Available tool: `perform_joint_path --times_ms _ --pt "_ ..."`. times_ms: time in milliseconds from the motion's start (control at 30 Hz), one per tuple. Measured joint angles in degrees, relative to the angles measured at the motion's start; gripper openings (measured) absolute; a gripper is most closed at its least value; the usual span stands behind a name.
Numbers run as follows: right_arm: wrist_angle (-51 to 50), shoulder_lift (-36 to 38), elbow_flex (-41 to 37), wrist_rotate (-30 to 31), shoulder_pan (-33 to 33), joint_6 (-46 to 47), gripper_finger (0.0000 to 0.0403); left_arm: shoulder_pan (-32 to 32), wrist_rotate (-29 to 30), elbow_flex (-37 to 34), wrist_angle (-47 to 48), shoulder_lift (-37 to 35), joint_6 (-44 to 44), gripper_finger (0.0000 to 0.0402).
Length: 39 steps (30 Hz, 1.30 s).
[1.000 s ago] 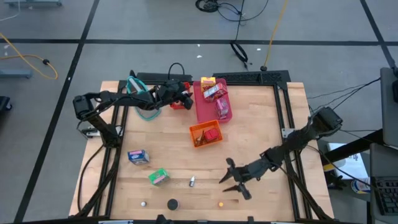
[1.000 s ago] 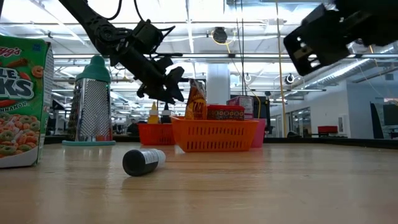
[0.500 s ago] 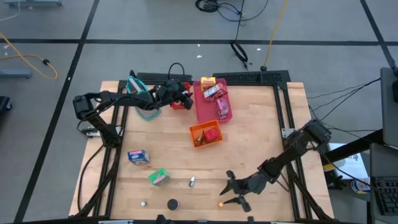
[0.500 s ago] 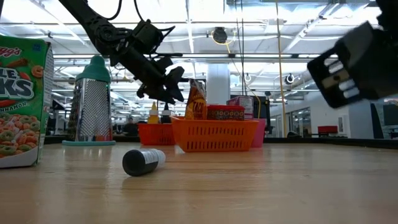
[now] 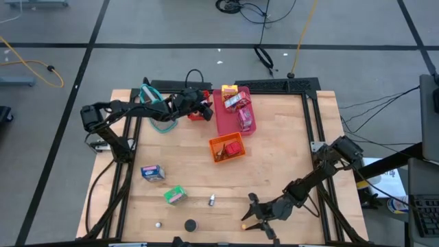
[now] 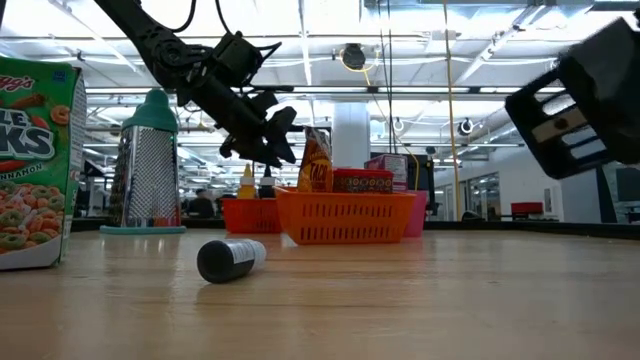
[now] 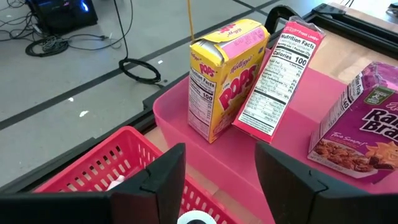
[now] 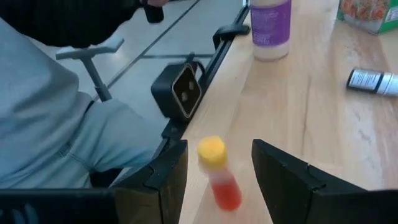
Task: Pick & Place Kitchen Items
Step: Put the orange food coloring bottle into the red bin
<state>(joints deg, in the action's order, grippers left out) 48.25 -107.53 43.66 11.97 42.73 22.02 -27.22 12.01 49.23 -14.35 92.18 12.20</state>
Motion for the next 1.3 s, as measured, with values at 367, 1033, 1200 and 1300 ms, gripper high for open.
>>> perform_joint_path --times_ms 367,1033,1200,1300 --pt "-0.52 0.02 0.0 0.41 0.51 1.5 0.0171 0.0 -0.02 0.0 0.0 0.0 0.0 0.0191" --pt "-1.5 -6.4 4.85 -0.1 0.51 0.86 0.0061 0.0 -0.04 0.0 0.0 0.0 0.0 0.0191" --pt "-1.89 -6.27 4.85 -0.22 0.32 -0.5 0.0028 0.0 -0.04 0.0 0.02 0.0 0.01 0.0191" --pt "-3.56 -4.87 4.85 -0.25 -0.56 -0.69 0.0028 0.0 -0.06 0.0 0.04 0.0 0.0 0.0191"
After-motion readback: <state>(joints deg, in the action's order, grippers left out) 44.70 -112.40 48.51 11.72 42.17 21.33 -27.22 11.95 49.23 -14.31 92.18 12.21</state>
